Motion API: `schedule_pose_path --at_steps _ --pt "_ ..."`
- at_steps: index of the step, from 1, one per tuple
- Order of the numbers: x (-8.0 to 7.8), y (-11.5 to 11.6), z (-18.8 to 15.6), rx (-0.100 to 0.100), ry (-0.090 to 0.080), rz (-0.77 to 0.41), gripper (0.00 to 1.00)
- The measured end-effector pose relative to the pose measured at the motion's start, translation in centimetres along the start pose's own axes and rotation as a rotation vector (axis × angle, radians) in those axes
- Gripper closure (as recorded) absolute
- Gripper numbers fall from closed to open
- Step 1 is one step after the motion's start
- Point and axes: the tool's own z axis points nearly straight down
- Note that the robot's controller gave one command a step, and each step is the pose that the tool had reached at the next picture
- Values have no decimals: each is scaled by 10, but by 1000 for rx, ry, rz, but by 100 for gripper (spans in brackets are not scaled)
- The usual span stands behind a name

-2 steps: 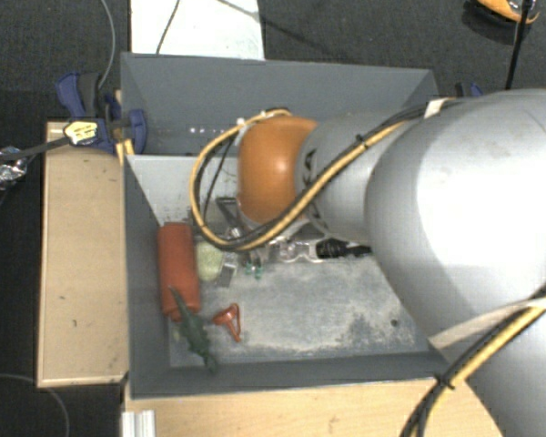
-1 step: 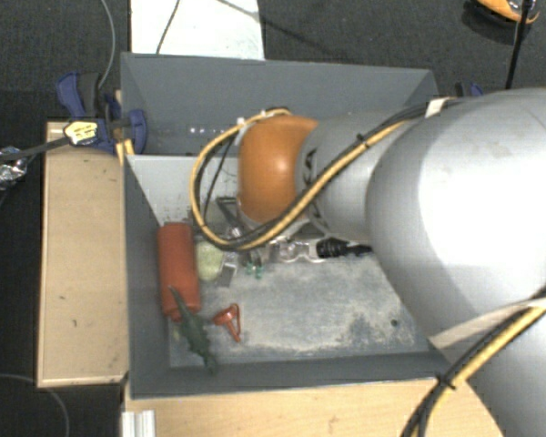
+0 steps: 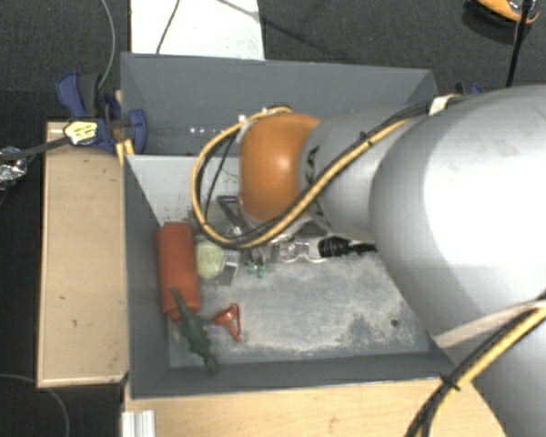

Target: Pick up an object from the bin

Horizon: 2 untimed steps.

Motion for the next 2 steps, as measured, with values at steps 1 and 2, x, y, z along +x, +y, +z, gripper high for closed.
schedule_pose_path --at_steps 1,2 --pt "0 0 -14 -1 -2 0 100" --pt "0 0 -26 1 3 0 100"
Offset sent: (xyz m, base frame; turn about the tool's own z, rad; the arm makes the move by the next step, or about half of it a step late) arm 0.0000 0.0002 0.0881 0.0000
